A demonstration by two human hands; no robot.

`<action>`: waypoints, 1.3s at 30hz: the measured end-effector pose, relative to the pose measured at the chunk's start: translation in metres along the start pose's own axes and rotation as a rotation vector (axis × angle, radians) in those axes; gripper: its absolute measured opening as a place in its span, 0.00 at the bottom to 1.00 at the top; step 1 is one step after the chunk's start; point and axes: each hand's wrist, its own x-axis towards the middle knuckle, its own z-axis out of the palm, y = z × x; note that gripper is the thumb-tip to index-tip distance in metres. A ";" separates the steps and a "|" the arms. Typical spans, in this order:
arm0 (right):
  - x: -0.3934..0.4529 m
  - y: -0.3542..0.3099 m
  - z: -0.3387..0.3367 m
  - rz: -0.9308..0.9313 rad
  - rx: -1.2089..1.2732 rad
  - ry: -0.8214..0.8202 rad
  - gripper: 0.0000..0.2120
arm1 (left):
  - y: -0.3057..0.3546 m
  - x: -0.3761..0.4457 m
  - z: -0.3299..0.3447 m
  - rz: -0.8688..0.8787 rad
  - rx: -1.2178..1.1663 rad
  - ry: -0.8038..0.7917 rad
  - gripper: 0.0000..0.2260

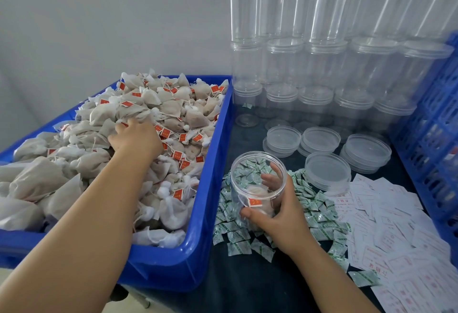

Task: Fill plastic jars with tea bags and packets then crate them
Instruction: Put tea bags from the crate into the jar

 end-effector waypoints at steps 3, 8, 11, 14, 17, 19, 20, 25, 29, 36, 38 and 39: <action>0.000 0.000 0.000 -0.009 0.001 0.004 0.42 | -0.003 0.006 0.005 -0.031 0.032 0.054 0.25; 0.001 0.001 0.000 -0.009 0.003 0.007 0.42 | -0.002 0.009 0.013 -0.021 0.067 0.116 0.25; 0.001 0.001 0.000 -0.008 0.007 0.010 0.42 | -0.002 0.011 0.013 -0.018 0.065 0.139 0.24; 0.000 0.001 0.000 -0.007 0.007 0.009 0.42 | -0.003 0.011 0.015 0.002 0.052 0.174 0.23; 0.001 0.002 0.000 -0.004 0.010 0.005 0.42 | -0.002 0.011 0.017 0.026 0.038 0.210 0.22; 0.001 0.002 0.000 -0.007 0.012 0.005 0.42 | -0.002 0.012 0.018 0.040 0.025 0.234 0.20; 0.001 0.002 0.000 -0.006 0.011 0.004 0.42 | -0.002 0.012 0.018 0.047 0.019 0.244 0.19; 0.001 0.002 0.000 0.001 0.010 -0.002 0.43 | -0.001 0.015 0.020 0.076 -0.003 0.270 0.14; 0.000 0.002 0.000 -0.001 0.015 0.000 0.42 | -0.001 0.019 0.023 0.086 -0.046 0.258 0.10; 0.000 0.002 0.000 -0.001 0.017 -0.003 0.41 | 0.003 0.024 0.025 0.116 -0.124 0.197 0.14; 0.000 0.001 0.000 -0.004 0.022 0.001 0.41 | 0.004 0.025 0.026 0.121 -0.096 0.182 0.14; 0.000 0.001 0.000 -0.005 0.024 0.003 0.40 | 0.004 0.025 0.027 0.120 -0.089 0.190 0.13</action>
